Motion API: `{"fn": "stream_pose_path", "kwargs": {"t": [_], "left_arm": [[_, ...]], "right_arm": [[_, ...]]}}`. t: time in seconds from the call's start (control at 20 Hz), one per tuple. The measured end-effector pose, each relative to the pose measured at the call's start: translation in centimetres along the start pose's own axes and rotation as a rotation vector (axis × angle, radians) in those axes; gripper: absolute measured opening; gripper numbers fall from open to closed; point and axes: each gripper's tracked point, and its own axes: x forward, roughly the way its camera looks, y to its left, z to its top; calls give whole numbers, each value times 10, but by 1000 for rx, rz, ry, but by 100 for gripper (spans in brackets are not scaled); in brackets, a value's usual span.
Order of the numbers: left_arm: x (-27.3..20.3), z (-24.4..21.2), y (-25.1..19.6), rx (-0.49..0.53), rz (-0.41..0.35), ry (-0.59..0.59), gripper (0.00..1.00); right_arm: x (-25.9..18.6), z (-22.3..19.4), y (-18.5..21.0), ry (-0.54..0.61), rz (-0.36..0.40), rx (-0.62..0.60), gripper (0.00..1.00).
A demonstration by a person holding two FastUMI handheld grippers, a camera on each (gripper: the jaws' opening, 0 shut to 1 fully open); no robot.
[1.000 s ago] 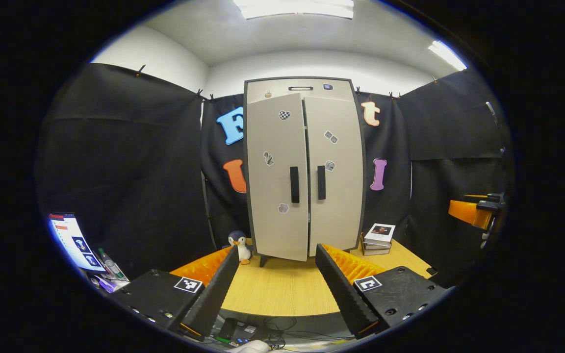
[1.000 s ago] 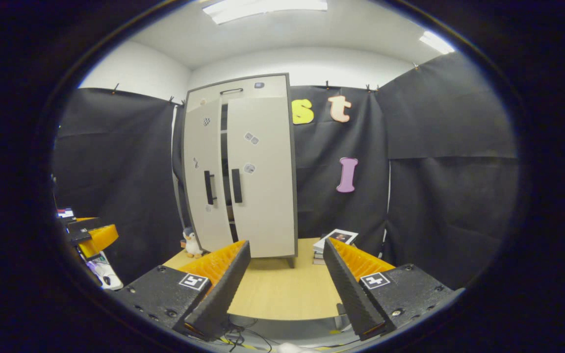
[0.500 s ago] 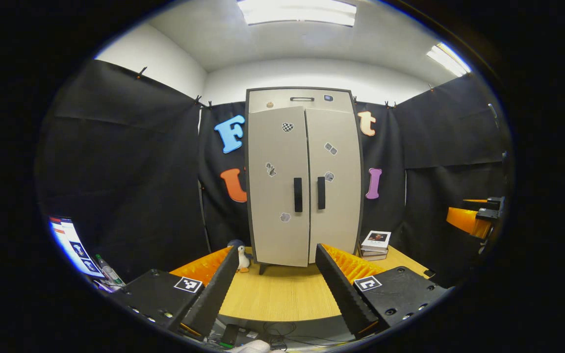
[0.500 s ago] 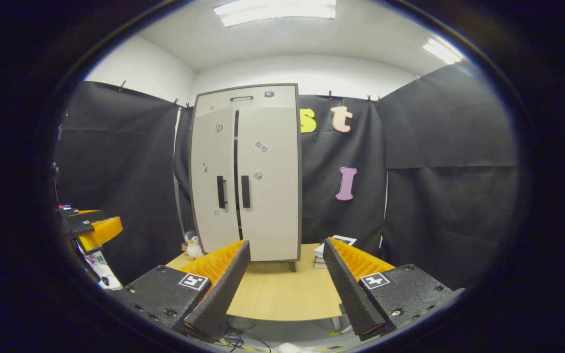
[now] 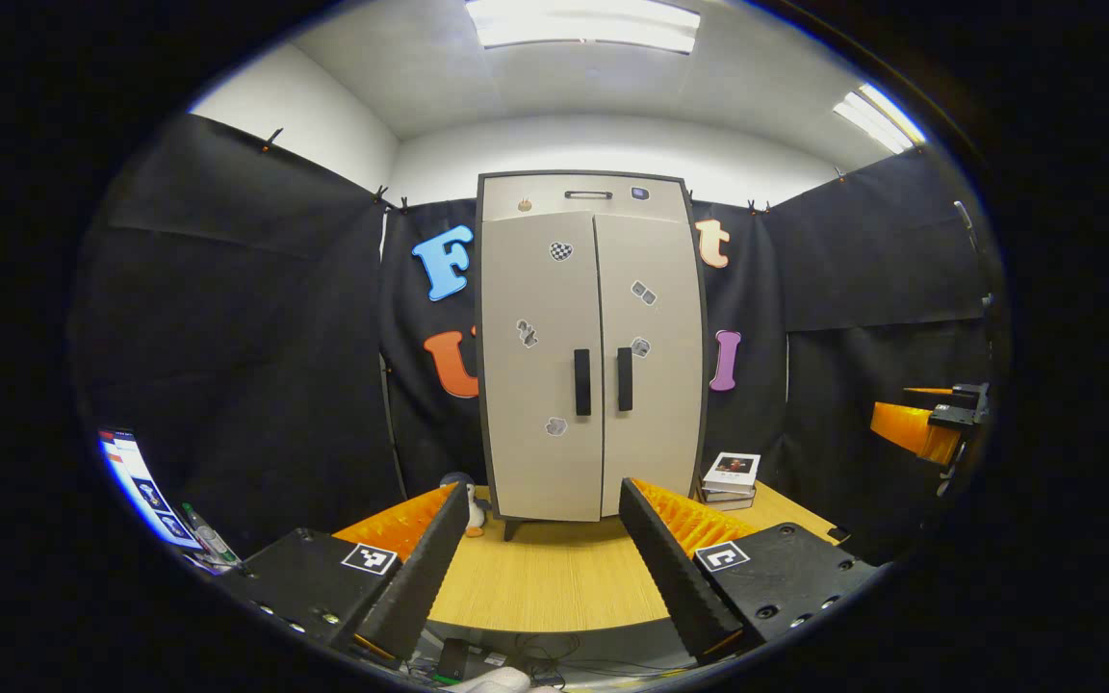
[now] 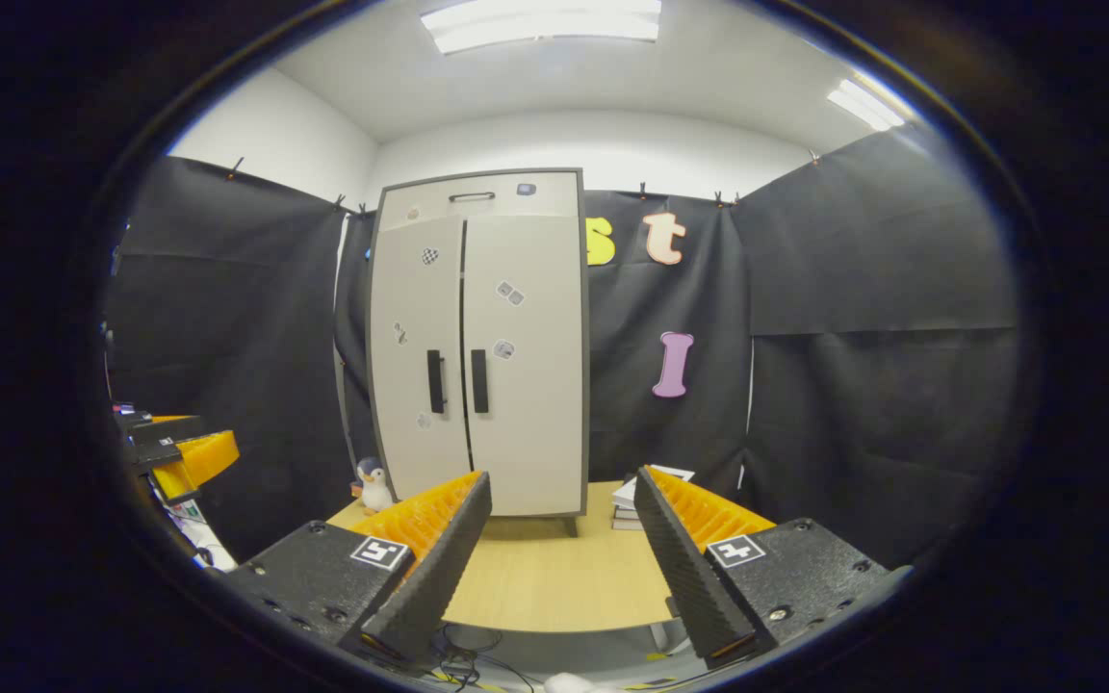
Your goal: Grab one shoe with the right hand and put it into the shoe cabinet, grab the other shoe with the left hand and put it into the shoe cabinet; then close the right door with the right hand and the left door with the left hand.
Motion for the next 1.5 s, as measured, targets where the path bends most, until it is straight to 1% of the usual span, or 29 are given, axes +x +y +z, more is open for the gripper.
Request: {"fn": "stream_pose_path", "kwargs": {"t": [0.15,0.2,0.75,0.85,0.95,1.5], "left_arm": [[0,0,6,8,2,-4,96],[1,-1,8,11,5,-5,96],[3,-5,27,1,-7,-3,96],[3,-7,30,0,-12,-2,96],[3,-8,34,7,-9,-5,96],[15,-12,35,9,-5,0,96]], "right_arm": [[0,-1,4,0,-2,-4,96],[1,-2,6,0,-2,-8,98],[-1,-6,18,4,-21,-7,98],[-1,-7,21,6,-26,-7,96],[-2,-7,23,2,-29,-8,98],[8,-10,29,7,-16,-15,98]]}}
